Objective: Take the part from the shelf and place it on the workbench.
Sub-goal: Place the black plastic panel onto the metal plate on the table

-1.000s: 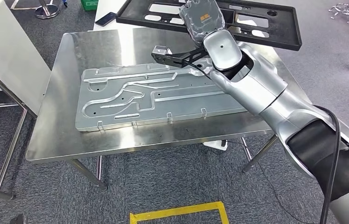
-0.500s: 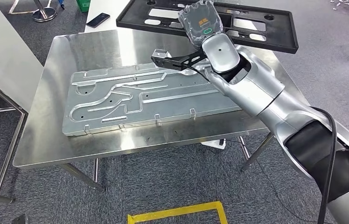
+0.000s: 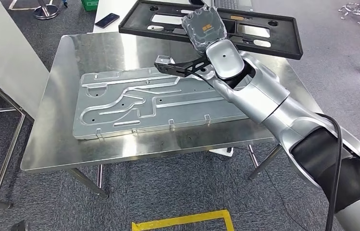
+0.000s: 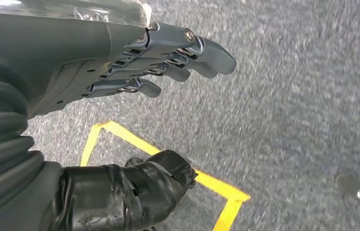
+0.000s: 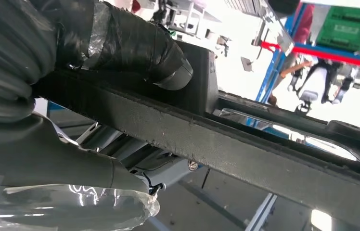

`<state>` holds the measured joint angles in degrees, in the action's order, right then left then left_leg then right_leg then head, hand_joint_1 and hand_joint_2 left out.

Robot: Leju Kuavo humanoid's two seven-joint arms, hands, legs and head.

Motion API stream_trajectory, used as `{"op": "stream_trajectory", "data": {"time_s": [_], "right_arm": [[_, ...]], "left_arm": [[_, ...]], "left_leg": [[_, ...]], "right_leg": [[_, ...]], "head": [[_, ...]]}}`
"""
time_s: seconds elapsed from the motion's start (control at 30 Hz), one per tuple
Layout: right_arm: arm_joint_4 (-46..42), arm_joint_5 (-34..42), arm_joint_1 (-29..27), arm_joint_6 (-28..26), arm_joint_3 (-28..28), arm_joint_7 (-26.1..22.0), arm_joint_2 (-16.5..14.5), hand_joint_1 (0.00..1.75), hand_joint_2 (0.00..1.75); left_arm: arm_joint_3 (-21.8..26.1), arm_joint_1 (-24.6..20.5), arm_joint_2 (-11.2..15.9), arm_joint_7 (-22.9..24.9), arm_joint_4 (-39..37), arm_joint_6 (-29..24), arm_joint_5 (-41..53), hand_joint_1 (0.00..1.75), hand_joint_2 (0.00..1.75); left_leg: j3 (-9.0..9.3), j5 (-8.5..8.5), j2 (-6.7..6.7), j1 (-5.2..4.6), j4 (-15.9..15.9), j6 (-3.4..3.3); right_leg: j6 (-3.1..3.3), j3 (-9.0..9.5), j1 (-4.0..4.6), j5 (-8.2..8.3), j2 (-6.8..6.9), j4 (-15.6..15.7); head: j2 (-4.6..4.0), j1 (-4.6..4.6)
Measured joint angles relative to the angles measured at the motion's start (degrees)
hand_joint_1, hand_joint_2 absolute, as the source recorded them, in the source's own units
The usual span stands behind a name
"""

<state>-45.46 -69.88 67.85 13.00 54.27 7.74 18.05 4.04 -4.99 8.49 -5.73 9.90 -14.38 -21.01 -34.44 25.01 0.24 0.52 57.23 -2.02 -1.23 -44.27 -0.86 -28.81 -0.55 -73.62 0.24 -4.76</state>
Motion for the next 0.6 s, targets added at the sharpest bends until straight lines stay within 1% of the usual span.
{"op": "stream_trajectory", "data": {"time_s": [0.03,0.07,0.1,0.13,0.17,0.23,0.27,0.3,0.33,0.37,0.4,0.43,0.47,0.5,0.53,0.57,0.6], "right_arm": [[0.1,0.0,0.0,0.0,0.0,0.0,0.0,1.75,1.75],[0.2,0.0,0.0,0.0,0.0,0.0,0.0,1.75,1.75],[0.2,0.0,0.0,0.0,0.0,0.0,0.0,1.75,1.75],[0.2,0.0,0.1,-0.1,0.0,0.0,0.0,1.75,1.75],[0.3,0.0,0.0,-0.1,0.0,0.0,-0.1,1.75,1.75],[0.4,0.0,0.0,-0.1,0.0,0.0,-0.2,1.75,1.75],[0.5,-0.1,0.0,-0.1,0.0,0.0,-0.2,1.75,1.75],[0.5,-0.1,0.0,-0.1,0.0,0.0,-0.2,1.75,1.75],[0.5,-0.1,0.1,-0.1,0.0,0.0,-0.3,1.75,1.75],[0.6,-0.1,0.1,-0.1,0.0,0.0,-0.4,1.75,1.75],[0.6,-0.1,0.0,-0.2,0.0,0.0,-0.6,1.75,1.75],[0.7,-0.1,-0.1,-0.2,0.0,-0.1,-0.8,1.75,1.75],[0.9,-0.1,-0.2,-0.3,0.0,-0.1,-1.1,1.75,1.75],[1.1,-0.1,-0.4,-0.3,0.1,-0.1,-1.4,1.75,1.75],[1.2,-0.1,-0.4,-0.5,0.1,-0.2,-1.8,1.75,1.75],[1.4,-0.1,-0.4,-0.7,0.1,-0.3,-2.2,1.75,1.75],[1.6,-0.1,-0.4,-1.0,0.1,-0.4,-2.6,1.75,1.75]], "left_arm": [[0.0,0.0,0.0,0.0,0.0,0.0,0.0,0.0,1.75],[0.0,0.0,-0.1,0.0,0.0,0.0,0.0,0.0,1.75],[0.0,0.0,-0.1,0.0,0.0,0.0,0.0,0.0,1.75],[0.0,0.0,-0.1,0.0,0.0,0.0,0.0,0.0,1.75],[0.0,0.0,-0.1,0.0,0.0,0.0,-0.1,0.0,1.75],[0.0,0.1,-0.1,0.0,0.0,0.0,-0.1,0.0,1.75],[0.0,0.1,-0.1,0.0,0.0,0.1,-0.1,0.0,1.75],[0.0,0.1,-0.1,-0.1,0.0,0.1,-0.1,0.0,1.75],[0.0,0.1,-0.1,-0.1,0.0,0.1,0.0,0.0,1.75],[0.0,0.0,-0.1,-0.1,0.0,0.1,0.1,0.0,1.75],[0.0,0.0,-0.2,-0.1,0.0,0.1,0.2,0.0,1.75],[0.0,-0.1,-0.2,-0.1,0.0,0.1,0.3,0.0,1.75],[0.0,-0.1,-0.2,0.0,0.0,0.0,0.4,0.0,1.75],[0.0,-0.1,-0.2,0.0,0.0,0.0,0.5,0.0,1.75],[0.0,-0.1,-0.2,0.0,0.0,0.0,0.6,0.0,1.75],[0.0,-0.2,-0.2,0.0,0.0,0.0,0.6,0.0,1.75],[0.0,-0.3,-0.2,0.0,0.0,0.0,0.6,0.0,1.75]], "left_leg": [[0.03,0.38,-0.09,0.08,0.4,0.18],[0.01,0.82,-0.17,0.15,0.9,0.45],[-0.17,1.26,-0.23,0.09,1.5,0.77],[-0.37,1.57,-0.29,0.01,2.0,1.08],[-0.56,1.73,-0.33,-0.09,2.2,1.33],[-0.66,1.91,-0.35,-0.12,2.2,1.72],[-0.74,2.24,-0.34,-0.05,2.5,1.94],[-1.16,2.95,-0.33,0.02,3.5,2.18],[-2.16,4.1,-0.33,0.07,5.6,2.42],[-3.76,5.55,-0.32,0.1,8.9,2.6],[-5.83,6.96,-0.32,0.1,12.7,2.74],[-7.81,7.8,-0.32,0.11,16.0,2.82],[-9.15,7.71,-0.32,0.11,17.8,2.85],[-9.48,6.55,-0.32,0.11,17.5,2.8],[-8.63,4.45,-0.32,0.1,14.9,2.66],[-7.01,2.07,-0.32,0.07,10.8,2.41],[-5.22,0.37,-0.34,-0.08,7.0,2.14]], "right_leg": [[-0.1,1.32,-0.14,2.11,0.06,3.1],[-0.14,3.02,-0.23,3.77,0.14,6.8],[-0.08,4.56,-0.24,4.86,0.21,10.0],[0.12,5.55,-0.19,5.31,0.25,12.0],[0.4,5.85,-0.05,5.02,0.25,12.6],[1.12,5.87,0.07,4.94,0.19,12.7],[1.46,5.99,0.02,4.91,0.17,12.9],[1.8,6.15,-0.08,4.9,0.17,13.0],[2.09,6.36,-0.17,4.88,0.16,13.2],[2.3,6.5,-0.17,4.82,0.12,13.3],[2.46,6.58,-0.14,4.74,0.07,13.3],[2.56,6.66,-0.1,4.64,0.0,13.3],[2.62,6.78,-0.06,4.53,-0.09,13.3],[2.63,6.95,-0.03,4.39,-0.18,13.3],[2.59,7.21,-0.01,4.22,-0.26,13.3],[2.49,7.56,0.0,4.01,-0.32,13.3],[2.34,7.85,0.09,3.8,-0.37,13.3]], "head": [[0.0,-0.01],[0.0,0.02],[0.0,0.01],[0.0,0.04],[0.0,0.08],[0.0,0.13],[0.0,0.15],[0.0,0.21],[0.0,0.28],[0.0,0.36],[0.0,0.4],[0.0,0.4],[0.0,0.4],[0.0,0.4],[0.0,0.4],[0.0,0.4],[0.0,0.41]]}}
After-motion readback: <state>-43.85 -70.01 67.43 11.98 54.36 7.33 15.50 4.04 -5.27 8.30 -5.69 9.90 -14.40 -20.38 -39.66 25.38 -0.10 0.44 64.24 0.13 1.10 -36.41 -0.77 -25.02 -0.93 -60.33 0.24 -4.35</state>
